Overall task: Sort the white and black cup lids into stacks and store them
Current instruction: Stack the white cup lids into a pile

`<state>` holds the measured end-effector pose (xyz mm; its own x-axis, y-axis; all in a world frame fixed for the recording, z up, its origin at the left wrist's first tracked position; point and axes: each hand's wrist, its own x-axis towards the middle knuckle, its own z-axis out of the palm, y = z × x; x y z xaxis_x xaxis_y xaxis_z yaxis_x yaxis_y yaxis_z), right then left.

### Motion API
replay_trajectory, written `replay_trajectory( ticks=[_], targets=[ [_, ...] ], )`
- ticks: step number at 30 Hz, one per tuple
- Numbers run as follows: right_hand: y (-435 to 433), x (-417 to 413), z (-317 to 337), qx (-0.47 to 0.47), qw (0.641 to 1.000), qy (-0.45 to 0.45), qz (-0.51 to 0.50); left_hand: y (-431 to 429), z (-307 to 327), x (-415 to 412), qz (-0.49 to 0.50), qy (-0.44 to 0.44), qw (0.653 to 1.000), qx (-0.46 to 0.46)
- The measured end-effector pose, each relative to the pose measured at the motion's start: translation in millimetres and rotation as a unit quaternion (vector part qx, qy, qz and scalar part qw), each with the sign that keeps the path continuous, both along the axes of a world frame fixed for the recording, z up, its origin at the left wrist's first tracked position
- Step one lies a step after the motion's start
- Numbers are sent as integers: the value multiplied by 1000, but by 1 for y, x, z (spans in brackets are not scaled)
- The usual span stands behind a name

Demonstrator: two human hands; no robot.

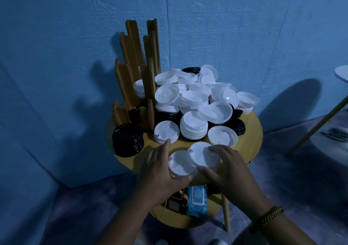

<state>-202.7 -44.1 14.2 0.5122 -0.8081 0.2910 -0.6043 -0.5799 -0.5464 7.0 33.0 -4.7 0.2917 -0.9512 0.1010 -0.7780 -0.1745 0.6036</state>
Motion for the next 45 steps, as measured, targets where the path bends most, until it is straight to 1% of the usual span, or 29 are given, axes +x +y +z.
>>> replay_trajectory(
  ticks=[2, 3, 7, 11, 15, 19, 23, 32, 38, 42, 45],
  targets=[
    [-1, 4, -2, 6, 1000, -10, 9, 3, 3, 10, -24, 47, 998, 28],
    [-2, 6, -3, 12, 1000, -10, 18, 3, 4, 12, -28, 54, 997, 36],
    [-7, 17, -2, 24, 997, 6, 74, -4, 8, 3, -28, 21, 999, 30],
    [-16, 19, -3, 46, 994, -4, 95, -9, 9, -2, -28, 0, 999, 30],
    [-22, 17, -1, 56, 991, 24, 118, -9, 7, 2, -41, -3, 999, 34],
    [-22, 17, -5, 29, 993, 35, 107, -8, 6, 9, -57, 6, 997, 42],
    [-19, 18, -5, 4, 994, 58, 94, -10, 3, 6, -47, -7, 998, 31],
    [-18, 20, -7, -5, 995, 72, 68, -9, 4, 3, -46, -26, 998, 34],
    [-19, 22, -4, -2, 992, 104, 77, -7, 14, 6, -88, -19, 994, 55],
    [-19, 20, -10, -14, 993, 88, 78, -6, 17, 11, -99, -11, 993, 65],
    [-20, 20, -15, -31, 994, 83, 70, -7, 17, 12, -121, -53, 989, 70]
  ],
)
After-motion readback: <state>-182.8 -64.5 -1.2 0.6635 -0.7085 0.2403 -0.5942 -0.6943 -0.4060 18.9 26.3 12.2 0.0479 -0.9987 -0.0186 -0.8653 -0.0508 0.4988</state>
